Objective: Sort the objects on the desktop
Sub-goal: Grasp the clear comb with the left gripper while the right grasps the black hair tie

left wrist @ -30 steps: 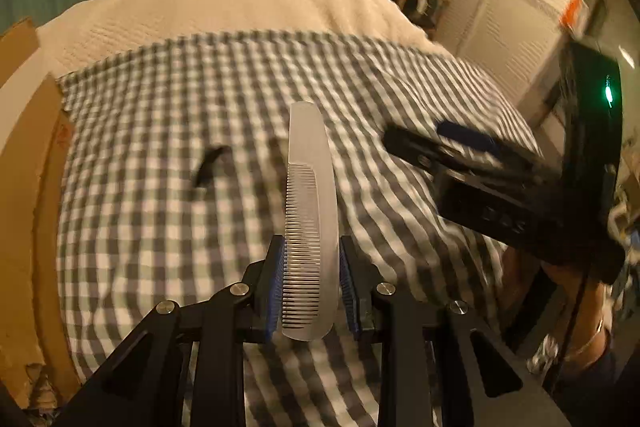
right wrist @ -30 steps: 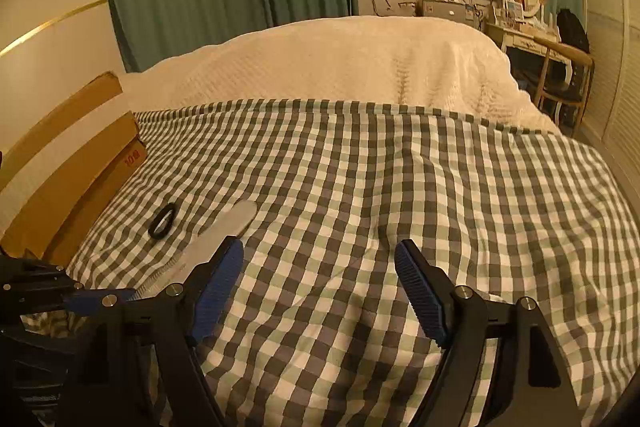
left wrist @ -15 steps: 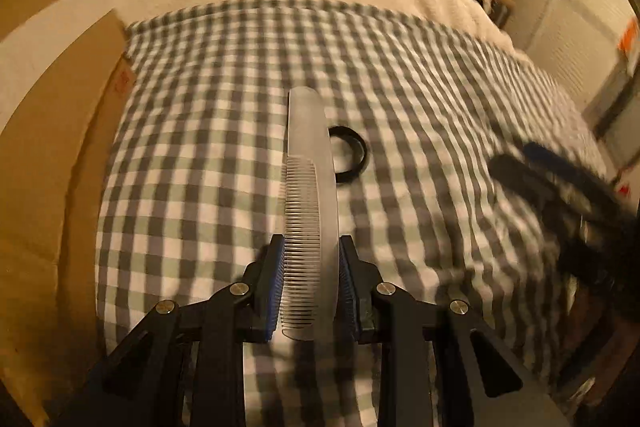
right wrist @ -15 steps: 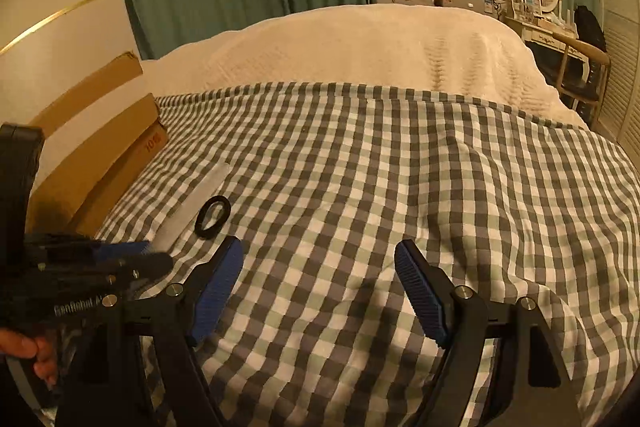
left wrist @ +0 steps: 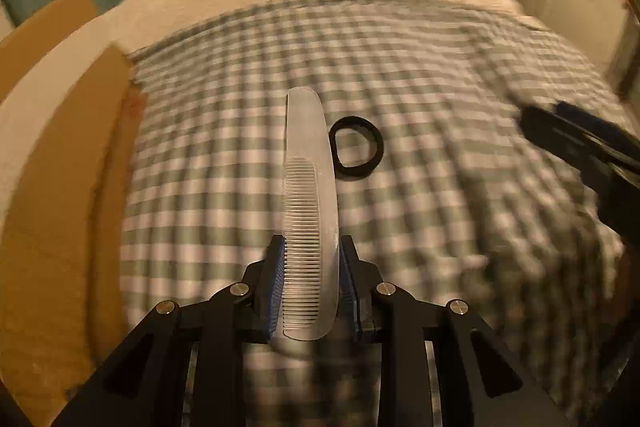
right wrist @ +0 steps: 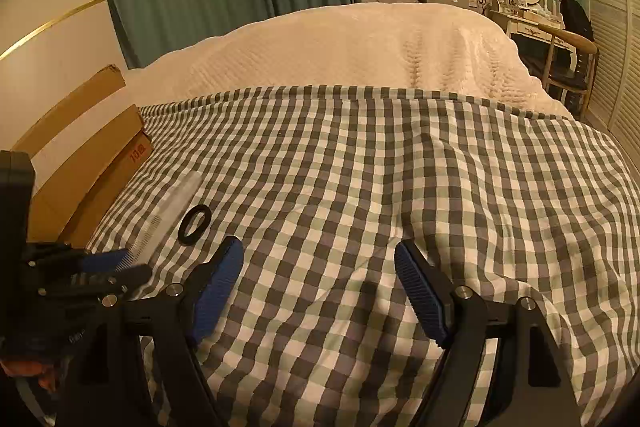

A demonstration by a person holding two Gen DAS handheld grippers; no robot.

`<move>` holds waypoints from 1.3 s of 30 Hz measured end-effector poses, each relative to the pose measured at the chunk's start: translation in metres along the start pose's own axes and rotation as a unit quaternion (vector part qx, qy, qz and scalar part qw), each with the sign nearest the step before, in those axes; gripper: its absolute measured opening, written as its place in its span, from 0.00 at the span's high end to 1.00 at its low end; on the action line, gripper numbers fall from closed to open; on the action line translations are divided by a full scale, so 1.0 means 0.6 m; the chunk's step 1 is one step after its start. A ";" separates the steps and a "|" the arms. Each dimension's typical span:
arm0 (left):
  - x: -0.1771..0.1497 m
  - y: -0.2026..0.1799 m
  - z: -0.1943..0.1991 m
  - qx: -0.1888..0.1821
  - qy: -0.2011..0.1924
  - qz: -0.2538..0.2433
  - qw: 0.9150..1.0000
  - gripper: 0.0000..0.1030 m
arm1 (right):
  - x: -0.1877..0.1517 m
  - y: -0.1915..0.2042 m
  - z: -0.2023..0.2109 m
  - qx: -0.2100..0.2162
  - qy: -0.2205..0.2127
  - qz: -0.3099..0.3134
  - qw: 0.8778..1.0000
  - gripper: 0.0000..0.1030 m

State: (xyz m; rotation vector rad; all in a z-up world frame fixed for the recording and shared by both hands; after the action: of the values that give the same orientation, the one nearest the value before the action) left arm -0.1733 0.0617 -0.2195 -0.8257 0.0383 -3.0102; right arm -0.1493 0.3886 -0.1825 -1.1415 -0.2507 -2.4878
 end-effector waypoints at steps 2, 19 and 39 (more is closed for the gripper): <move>-0.005 -0.020 0.004 -0.034 0.004 -0.008 0.999 0.75 | 0.000 -0.005 0.001 0.001 -0.001 -0.006 1.000 0.25; 0.026 0.044 -0.003 0.002 -0.013 0.097 0.995 0.75 | 0.006 0.007 -0.027 0.061 -0.004 -0.058 0.996 0.25; 0.057 0.034 0.071 -0.039 -0.106 0.096 0.989 0.75 | 0.008 0.046 -0.010 0.038 0.009 0.010 0.999 0.97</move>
State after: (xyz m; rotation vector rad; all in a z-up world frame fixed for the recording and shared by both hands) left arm -0.1810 0.0398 -0.1661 -1.0785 0.2203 -2.7417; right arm -0.1447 0.3601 -0.1831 -1.0850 -0.3239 -2.4478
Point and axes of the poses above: each gripper's, at about its wrist camera, not at the fingertips, and z roughly against the way its jaws point, y to its left, x to its top, the point moved 5 cm from there along -z, roughly the way its jaws point, and after that the axes turned 12 degrees about z, right-handed, at the moved point
